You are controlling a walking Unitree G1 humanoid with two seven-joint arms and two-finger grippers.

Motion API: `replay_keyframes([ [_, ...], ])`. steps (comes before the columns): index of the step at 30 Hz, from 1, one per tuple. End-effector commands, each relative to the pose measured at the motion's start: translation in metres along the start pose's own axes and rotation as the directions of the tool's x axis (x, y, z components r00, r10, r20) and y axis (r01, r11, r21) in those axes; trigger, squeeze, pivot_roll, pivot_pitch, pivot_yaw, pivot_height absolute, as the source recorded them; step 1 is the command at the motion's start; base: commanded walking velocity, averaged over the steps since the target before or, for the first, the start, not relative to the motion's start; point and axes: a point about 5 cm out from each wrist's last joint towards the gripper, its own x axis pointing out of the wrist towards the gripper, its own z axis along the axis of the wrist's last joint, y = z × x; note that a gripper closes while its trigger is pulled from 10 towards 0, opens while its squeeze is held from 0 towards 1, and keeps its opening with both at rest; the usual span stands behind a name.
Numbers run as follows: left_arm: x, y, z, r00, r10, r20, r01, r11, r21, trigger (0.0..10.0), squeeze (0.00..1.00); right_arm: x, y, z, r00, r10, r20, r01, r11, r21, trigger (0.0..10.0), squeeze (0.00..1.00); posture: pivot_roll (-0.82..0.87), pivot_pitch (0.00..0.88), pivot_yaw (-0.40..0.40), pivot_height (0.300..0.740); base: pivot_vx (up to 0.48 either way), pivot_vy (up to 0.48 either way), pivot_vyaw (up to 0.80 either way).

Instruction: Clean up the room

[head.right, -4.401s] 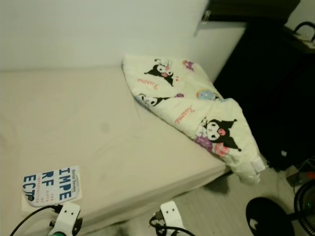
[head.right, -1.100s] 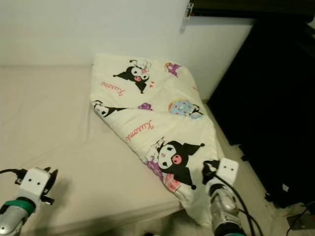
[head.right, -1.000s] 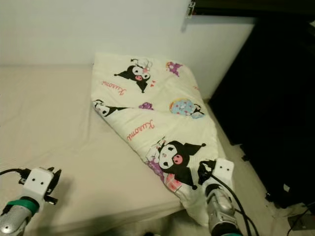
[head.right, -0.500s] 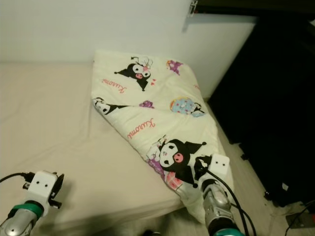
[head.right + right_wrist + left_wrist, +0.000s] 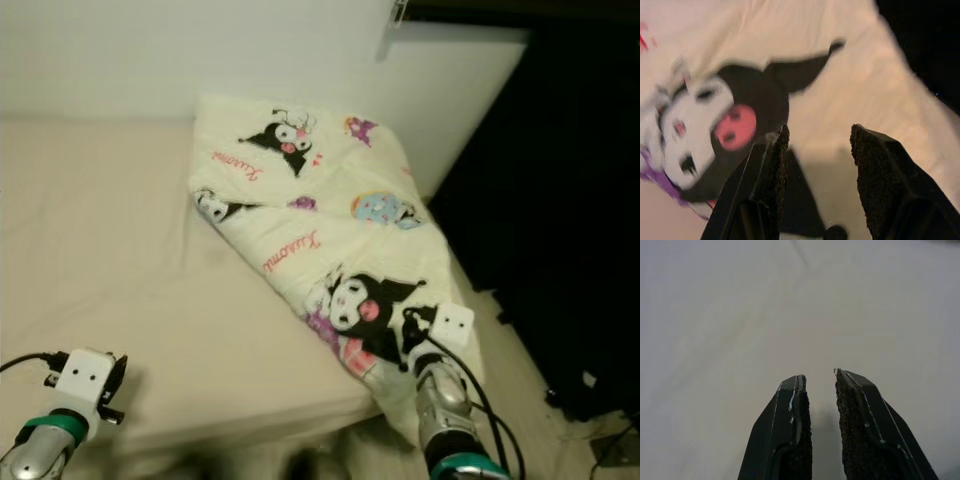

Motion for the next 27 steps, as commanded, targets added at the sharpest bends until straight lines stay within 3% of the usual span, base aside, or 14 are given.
replay_keyframes([
  [1, -0.004, -0.004, -0.01, 0.999, -0.007, -0.048, 0.007, 1.0, -0.006, 10.0, 0.0, -0.004, -0.01, -0.009, 0.999, -0.037, -0.034, 0.037, 0.999, 0.0, 10.0, 0.0, 0.23, 0.091, -0.075, 0.597, 0.0, 0.0, 0.0],
  [9, -0.004, -0.004, -0.011, 0.999, -0.01, -0.051, 0.01, 1.0, -0.002, 10.0, 0.0, -0.003, -0.024, 0.005, 0.99, -0.134, 0.049, 0.136, 0.99, -0.042, 10.0, 0.0, 0.22, 0.094, -0.074, 0.572, 0.0, 0.0, 0.0],
  [19, -0.006, -0.004, -0.013, 0.998, -0.013, -0.057, 0.013, 1.0, 0.001, 10.0, 0.0, 0.001, -0.015, 0.017, 0.99, -0.085, 0.113, 0.096, 0.991, -0.092, 10.0, 0.0, 0.23, 0.096, -0.075, 0.572, 0.0, 0.0, 0.0],
  [27, -0.008, -0.006, -0.014, 0.998, -0.014, -0.06, 0.014, 1.0, 0.0, 10.0, 0.0, 0.002, -0.021, 0.026, 0.978, -0.131, 0.162, 0.153, 0.979, -0.134, 10.0, 0.0, 0.23, 0.094, -0.08, 0.572, 0.0, 0.0, 0.0],
])
